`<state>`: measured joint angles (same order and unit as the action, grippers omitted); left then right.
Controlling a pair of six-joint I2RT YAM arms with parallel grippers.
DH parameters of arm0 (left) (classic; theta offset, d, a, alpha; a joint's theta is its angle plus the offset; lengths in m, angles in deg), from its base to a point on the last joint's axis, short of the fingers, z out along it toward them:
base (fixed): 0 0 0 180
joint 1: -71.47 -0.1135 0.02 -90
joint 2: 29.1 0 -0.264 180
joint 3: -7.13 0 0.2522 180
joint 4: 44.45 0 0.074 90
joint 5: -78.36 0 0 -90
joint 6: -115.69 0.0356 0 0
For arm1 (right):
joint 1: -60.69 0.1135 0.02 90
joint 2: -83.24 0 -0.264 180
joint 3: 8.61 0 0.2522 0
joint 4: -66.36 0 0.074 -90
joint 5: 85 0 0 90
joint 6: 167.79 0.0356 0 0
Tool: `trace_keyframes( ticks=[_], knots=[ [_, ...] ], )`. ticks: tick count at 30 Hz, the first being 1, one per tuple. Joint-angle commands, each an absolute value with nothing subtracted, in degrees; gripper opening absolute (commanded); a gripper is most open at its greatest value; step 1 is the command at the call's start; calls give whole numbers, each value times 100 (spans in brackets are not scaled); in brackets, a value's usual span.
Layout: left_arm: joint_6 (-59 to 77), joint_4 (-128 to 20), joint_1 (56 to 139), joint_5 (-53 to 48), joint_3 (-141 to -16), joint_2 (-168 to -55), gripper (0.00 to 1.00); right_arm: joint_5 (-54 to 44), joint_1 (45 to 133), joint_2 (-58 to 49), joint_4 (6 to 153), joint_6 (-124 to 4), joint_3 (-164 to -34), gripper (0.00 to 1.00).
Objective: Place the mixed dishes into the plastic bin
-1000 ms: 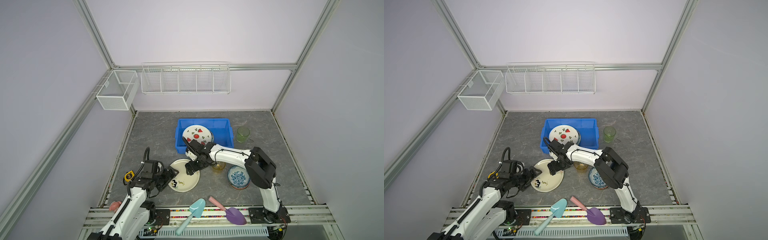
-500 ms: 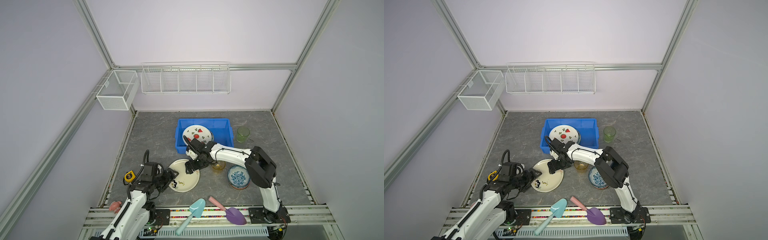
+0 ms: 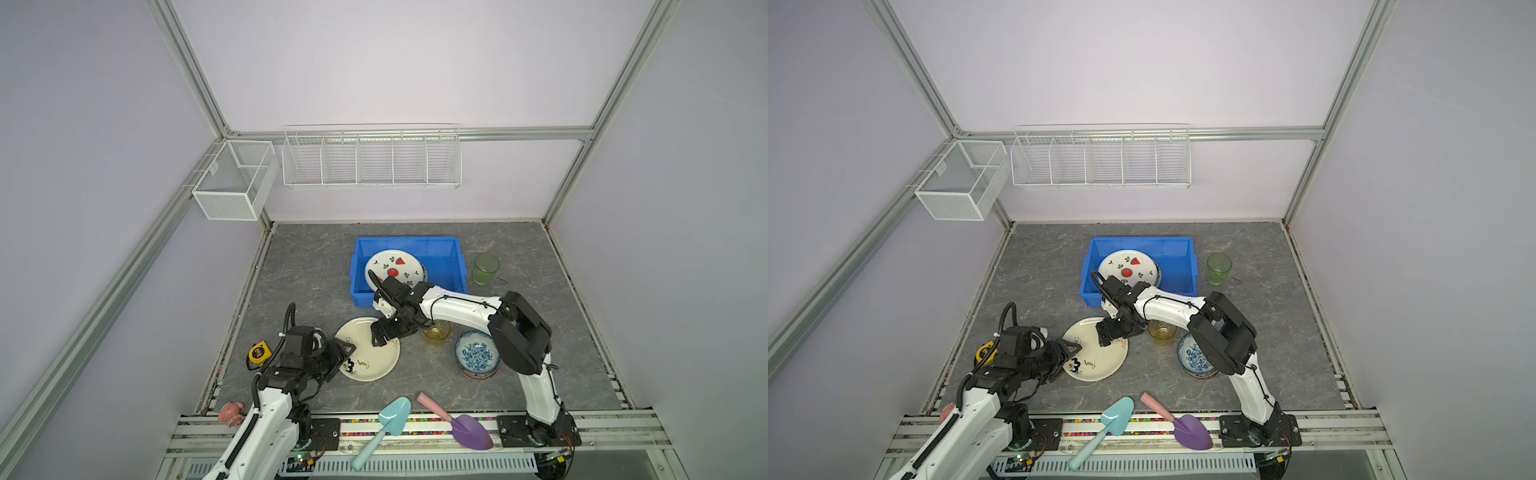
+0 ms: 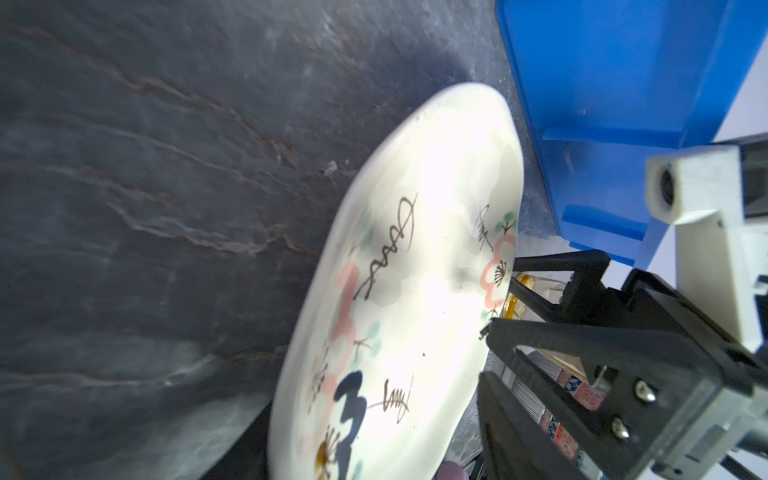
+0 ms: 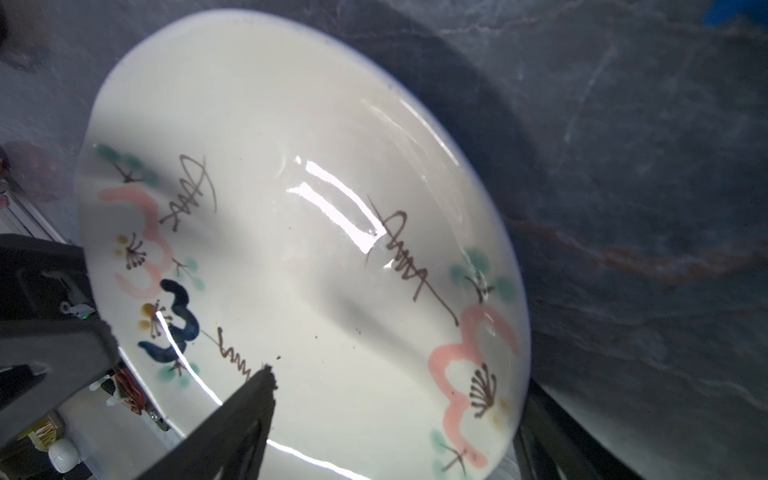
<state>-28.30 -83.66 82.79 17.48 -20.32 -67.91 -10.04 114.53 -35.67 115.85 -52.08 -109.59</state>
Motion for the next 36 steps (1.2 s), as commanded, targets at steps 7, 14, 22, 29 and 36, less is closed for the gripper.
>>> trace_keyframes(
  ticks=[7, 14, 22, 29, 36],
  knots=[
    [-2877, -7906, 8316, 2096, -2122, -6668, 39, -1451, 11490, -3570, 11287, -5169, -11056, 88],
    [-2923, -7926, 8311, 2185, -2139, -6500, 17, -1435, 11426, -3499, 11325, -5186, -11087, 88],
    [-2937, -8271, 8316, 2167, -2238, -6132, 0, -1380, 11359, -3327, 11481, -5242, -11225, 88],
    [-3058, -8472, 8312, 2277, -2384, -5709, 0, -1424, 11074, -2620, 11856, -5359, -11387, 88],
    [-3060, -8389, 8315, 2452, -2612, -5441, 0, -1880, 10453, -1601, 12450, -5579, -11509, 88]
  ],
)
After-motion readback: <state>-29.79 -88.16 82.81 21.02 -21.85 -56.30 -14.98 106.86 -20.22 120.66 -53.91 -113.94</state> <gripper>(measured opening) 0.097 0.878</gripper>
